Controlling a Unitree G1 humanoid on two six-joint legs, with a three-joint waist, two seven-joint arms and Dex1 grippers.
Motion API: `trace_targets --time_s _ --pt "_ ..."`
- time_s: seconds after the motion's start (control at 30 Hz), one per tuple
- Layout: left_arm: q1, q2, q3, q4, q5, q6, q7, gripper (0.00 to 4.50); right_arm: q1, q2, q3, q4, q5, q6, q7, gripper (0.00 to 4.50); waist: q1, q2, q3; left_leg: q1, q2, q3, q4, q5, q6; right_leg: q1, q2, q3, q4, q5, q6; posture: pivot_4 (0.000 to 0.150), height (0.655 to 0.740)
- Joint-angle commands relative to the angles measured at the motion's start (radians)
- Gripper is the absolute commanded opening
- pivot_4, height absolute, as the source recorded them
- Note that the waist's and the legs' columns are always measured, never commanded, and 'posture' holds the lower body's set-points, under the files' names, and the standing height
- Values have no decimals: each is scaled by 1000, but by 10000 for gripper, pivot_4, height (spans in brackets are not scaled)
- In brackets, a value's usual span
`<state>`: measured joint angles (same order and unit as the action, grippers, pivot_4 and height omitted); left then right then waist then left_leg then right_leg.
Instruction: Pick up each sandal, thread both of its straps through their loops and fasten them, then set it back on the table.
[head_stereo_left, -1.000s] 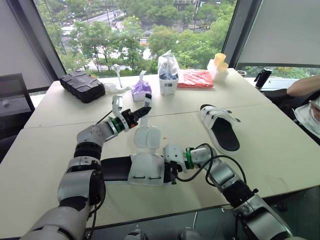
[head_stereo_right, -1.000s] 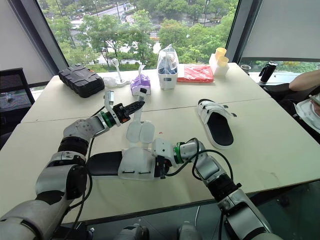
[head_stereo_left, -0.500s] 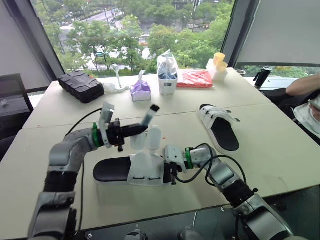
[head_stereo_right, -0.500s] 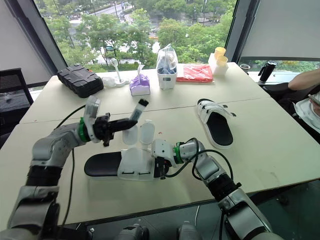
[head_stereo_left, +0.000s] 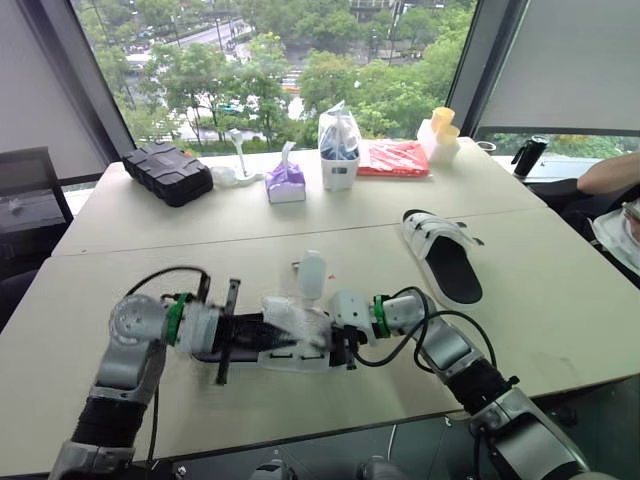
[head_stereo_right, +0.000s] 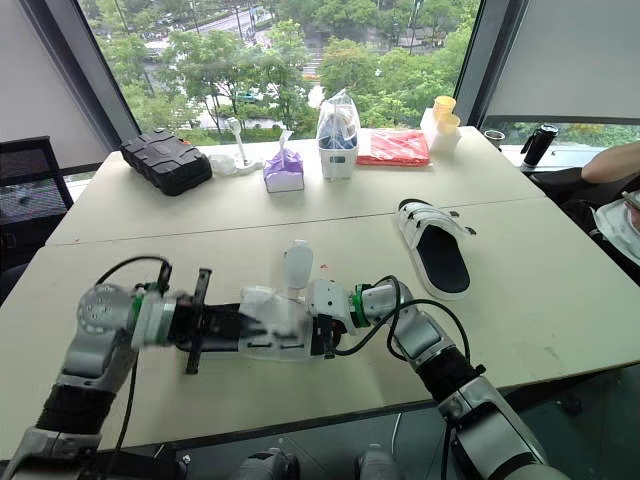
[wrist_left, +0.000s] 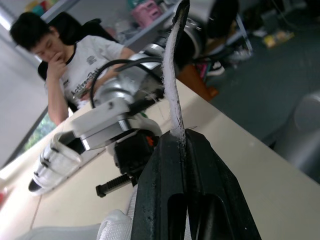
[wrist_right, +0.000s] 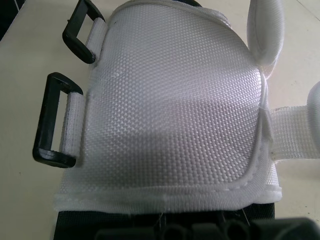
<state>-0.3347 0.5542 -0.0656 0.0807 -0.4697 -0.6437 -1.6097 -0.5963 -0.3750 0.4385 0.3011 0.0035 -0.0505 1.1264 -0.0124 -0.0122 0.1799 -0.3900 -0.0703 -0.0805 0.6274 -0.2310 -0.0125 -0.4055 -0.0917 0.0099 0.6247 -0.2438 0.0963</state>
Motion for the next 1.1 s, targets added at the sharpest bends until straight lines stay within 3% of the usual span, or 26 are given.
trace_targets --time_s 0.03,0.1,0.23,0.27,0.37,0.57,0.67,0.87,0.97,1.1 --pt "-40 37 -90 92 -1 -341 -5 848 22 -18 41 77 -68 22 2 0 0 0 -1 0 0 0 0 0 0 0 0 0 0 0 0 1500 7400" --pt "-52 67 -156 181 11 -518 -5 848 20 -16 43 83 -69 18 1 0 0 2 -3 0 0 0 0 0 0 0 0 0 0 0 0 1500 7400" --pt "-59 83 -212 310 17 -690 0 848 13 -11 46 93 -70 14 -2 0 -1 3 -4 0 0 0 -1 0 0 -1 0 0 0 0 0 1500 7400" --pt "-44 101 -229 339 33 -736 11 3217 11 -9 47 99 -72 10 -5 0 -1 3 -4 0 0 0 -1 0 1 -1 0 0 0 0 0 1500 7400" --pt "-10 155 -274 388 78 -818 59 13929 5 -7 47 111 -74 0 -9 0 -4 3 -4 0 0 0 -1 0 1 -1 0 0 0 0 0 1500 7400" --pt "75 240 -292 435 177 -882 215 44557 -3 -1 49 134 -79 -13 -19 0 -3 4 -6 1 0 -1 0 0 1 -2 1 -1 1 0 0 1500 7400" --pt "117 276 -281 478 216 -892 296 44557 -4 1 49 139 -78 -17 -21 0 -6 6 -8 5 1 -1 -1 0 1 0 1 0 1 -1 1 1500 7400" --pt "228 373 -282 482 165 -759 415 44557 -1 -3 51 138 -76 -23 -22 0 -5 6 -9 7 1 -1 -5 0 1 -2 2 0 3 -2 1 1500 7400" --pt "260 406 -248 466 107 -623 445 44557 -2 -6 51 140 -74 -26 -21 0 -4 8 -10 8 2 -1 -6 0 1 -1 2 0 3 -3 0 1500 7400" --pt "283 439 -177 357 -38 -292 471 44557 -3 -6 51 146 -75 -32 -18 0 -3 7 -10 9 2 -2 -6 0 1 0 2 0 4 -7 2 1500 7400"
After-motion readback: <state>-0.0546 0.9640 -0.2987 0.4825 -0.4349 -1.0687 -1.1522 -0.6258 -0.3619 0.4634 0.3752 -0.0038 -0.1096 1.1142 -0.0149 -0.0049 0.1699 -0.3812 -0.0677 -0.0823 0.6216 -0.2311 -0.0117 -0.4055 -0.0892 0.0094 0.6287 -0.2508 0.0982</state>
